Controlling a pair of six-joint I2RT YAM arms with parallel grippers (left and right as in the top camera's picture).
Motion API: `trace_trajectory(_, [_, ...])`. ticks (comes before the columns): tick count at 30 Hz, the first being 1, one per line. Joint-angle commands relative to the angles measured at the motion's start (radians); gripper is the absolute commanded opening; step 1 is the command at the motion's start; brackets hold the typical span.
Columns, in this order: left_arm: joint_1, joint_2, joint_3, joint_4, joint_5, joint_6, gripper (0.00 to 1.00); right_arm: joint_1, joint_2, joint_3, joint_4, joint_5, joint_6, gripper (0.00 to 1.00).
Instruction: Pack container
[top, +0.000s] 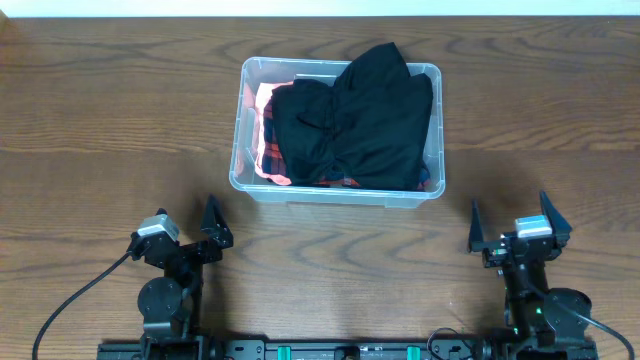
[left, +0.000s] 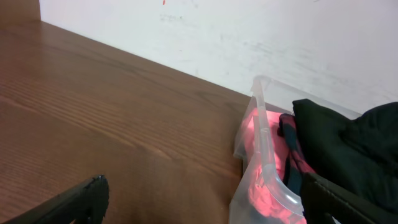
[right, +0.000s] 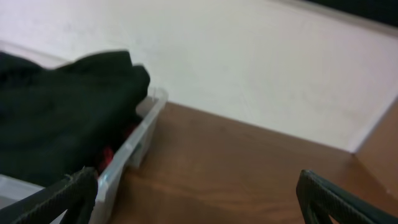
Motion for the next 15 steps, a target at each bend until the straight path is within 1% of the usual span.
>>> trace_trajectory(1, [0.005,-0.006,-0.034,-0.011,0.007,0.014,0.98,-0.023,-0.007,-0.045,0.000,0.010,0.000,0.99])
trace_trajectory(8, [0.005,-0.006,-0.034,-0.011,0.007,0.014,0.98,-0.023,-0.007,-0.113,0.002,0.010,0.018,0.99])
trace_trajectory(15, [0.005,-0.006,-0.034,-0.011,0.007,0.014,0.98,-0.023,-0.007,-0.113,0.009,0.010,0.017,0.99])
